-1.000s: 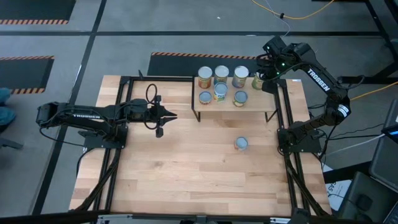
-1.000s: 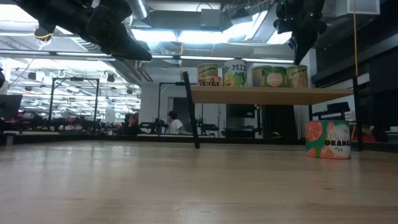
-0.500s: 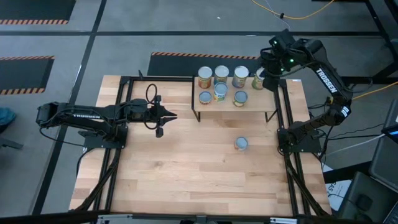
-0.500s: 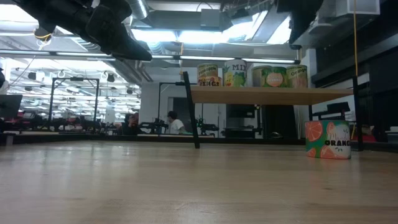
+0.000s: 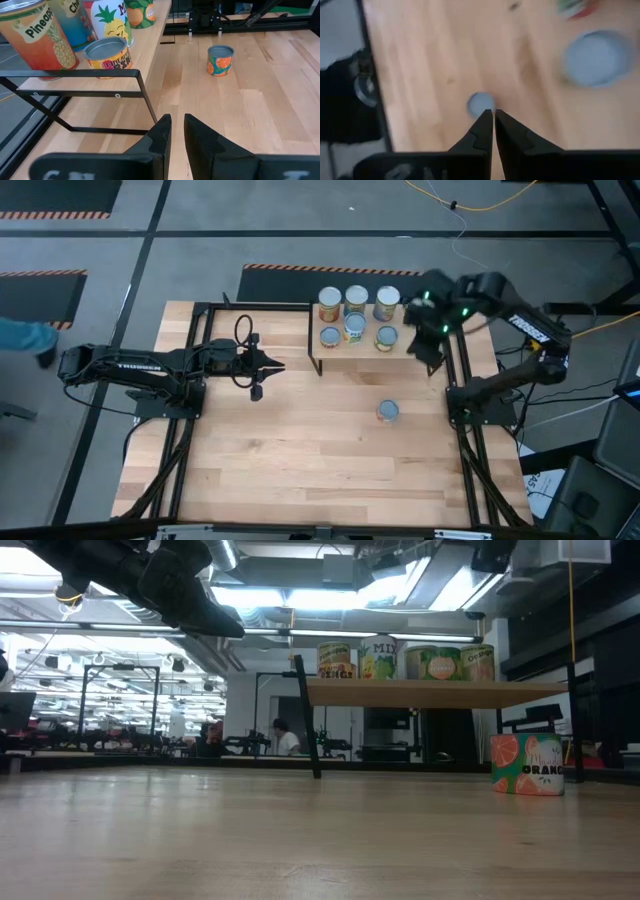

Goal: Pick and place cans onto a shelf
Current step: Put the green and orange canned oranges on the shelf

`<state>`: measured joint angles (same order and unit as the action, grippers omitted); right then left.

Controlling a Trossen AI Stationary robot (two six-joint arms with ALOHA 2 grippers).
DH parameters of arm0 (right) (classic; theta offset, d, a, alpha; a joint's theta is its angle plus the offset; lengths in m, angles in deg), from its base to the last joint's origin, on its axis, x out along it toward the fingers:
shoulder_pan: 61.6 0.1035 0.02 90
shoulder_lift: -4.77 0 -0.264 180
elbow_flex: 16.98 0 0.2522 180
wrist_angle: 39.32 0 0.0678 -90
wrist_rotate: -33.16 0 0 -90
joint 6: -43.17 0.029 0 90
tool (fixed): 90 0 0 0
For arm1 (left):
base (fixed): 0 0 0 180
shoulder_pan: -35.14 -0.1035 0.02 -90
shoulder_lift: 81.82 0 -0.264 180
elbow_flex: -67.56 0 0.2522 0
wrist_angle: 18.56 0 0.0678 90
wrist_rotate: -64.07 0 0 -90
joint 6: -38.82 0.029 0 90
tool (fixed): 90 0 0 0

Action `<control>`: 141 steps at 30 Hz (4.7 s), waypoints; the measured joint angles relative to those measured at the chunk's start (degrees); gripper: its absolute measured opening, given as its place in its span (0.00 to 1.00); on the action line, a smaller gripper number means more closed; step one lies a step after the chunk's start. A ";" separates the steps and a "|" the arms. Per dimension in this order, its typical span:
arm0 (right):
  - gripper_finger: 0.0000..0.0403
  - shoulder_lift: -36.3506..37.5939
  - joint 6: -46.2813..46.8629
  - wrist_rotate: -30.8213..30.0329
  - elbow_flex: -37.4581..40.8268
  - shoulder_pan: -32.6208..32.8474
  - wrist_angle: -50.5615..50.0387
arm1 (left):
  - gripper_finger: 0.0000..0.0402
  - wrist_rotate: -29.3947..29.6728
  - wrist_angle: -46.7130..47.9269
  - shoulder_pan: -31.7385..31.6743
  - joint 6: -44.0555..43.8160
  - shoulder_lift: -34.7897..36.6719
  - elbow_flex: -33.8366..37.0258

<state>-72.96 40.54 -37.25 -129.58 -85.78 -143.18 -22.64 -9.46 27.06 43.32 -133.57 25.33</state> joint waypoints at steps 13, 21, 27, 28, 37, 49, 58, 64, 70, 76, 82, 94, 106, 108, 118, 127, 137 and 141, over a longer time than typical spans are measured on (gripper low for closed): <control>0.06 -0.07 15.28 -4.94 20.77 28.73 11.77 | 0.11 -4.06 -1.87 0.02 -1.19 0.00 0.02; 0.06 -0.07 20.39 -8.07 30.25 37.19 23.55 | 0.11 -7.10 -10.48 4.37 -1.12 -1.59 0.02; 0.06 -0.07 20.44 -12.53 34.18 39.06 26.31 | 0.11 -6.91 -17.81 9.16 -0.96 -7.40 0.01; 0.06 -0.07 20.43 -12.52 34.81 39.08 26.88 | 0.11 -6.87 -18.87 9.82 -0.96 -8.62 0.00; 0.06 -0.09 20.11 -12.55 42.45 39.08 34.92 | 0.11 -6.82 -30.51 13.62 -0.93 -20.05 0.02; 0.06 -0.12 12.70 -18.80 48.76 39.06 46.39 | 0.11 -6.73 -37.19 14.16 -0.96 -27.68 0.02; 0.06 -0.12 13.15 -20.01 48.76 39.03 45.05 | 0.11 -6.75 -37.13 14.16 -0.95 -27.76 0.02; 0.06 -0.12 15.98 -20.02 48.76 39.01 45.02 | 0.11 -6.77 -37.12 14.16 -0.95 -27.76 0.02; 0.18 -0.14 21.51 -20.06 48.76 37.76 45.04 | 0.11 -6.77 -37.11 14.16 -0.93 -27.76 0.02; 0.34 -0.16 20.18 -20.04 48.76 37.53 45.20 | 0.11 -6.77 -37.09 14.16 -0.93 -27.76 0.02; 0.36 -0.36 20.37 -20.07 52.83 37.53 47.46 | 0.11 -6.80 -37.07 14.16 -0.93 -27.76 0.02; 0.18 -0.18 16.97 -20.46 56.38 37.53 50.96 | 0.11 -6.75 -38.40 14.14 -0.86 -27.18 0.02; 0.02 -0.51 15.64 -19.69 52.63 37.53 49.13 | 0.11 -1.04 -25.88 14.10 3.27 -9.86 0.00; 0.01 -0.51 14.66 -19.69 50.12 37.53 46.69 | 0.11 -1.00 -21.22 14.10 3.60 -6.19 0.00; 0.01 -0.42 13.93 -19.89 33.55 37.53 29.91 | 0.11 -1.01 -4.55 14.10 6.63 7.83 0.29; 0.01 -0.34 10.23 -20.04 19.59 37.53 18.29 | 0.11 -1.00 -15.36 14.10 6.24 19.18 15.77; 0.01 1.94 9.85 -24.90 13.98 37.53 10.00 | 0.11 -0.69 -20.46 14.10 7.31 32.80 27.27; 0.01 4.69 11.33 -26.40 13.96 37.54 8.13 | 0.11 1.22 -17.04 14.07 8.06 38.19 28.00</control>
<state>-68.27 51.87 -63.65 -115.62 -48.25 -135.05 -21.42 -26.51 41.14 51.37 -95.38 53.33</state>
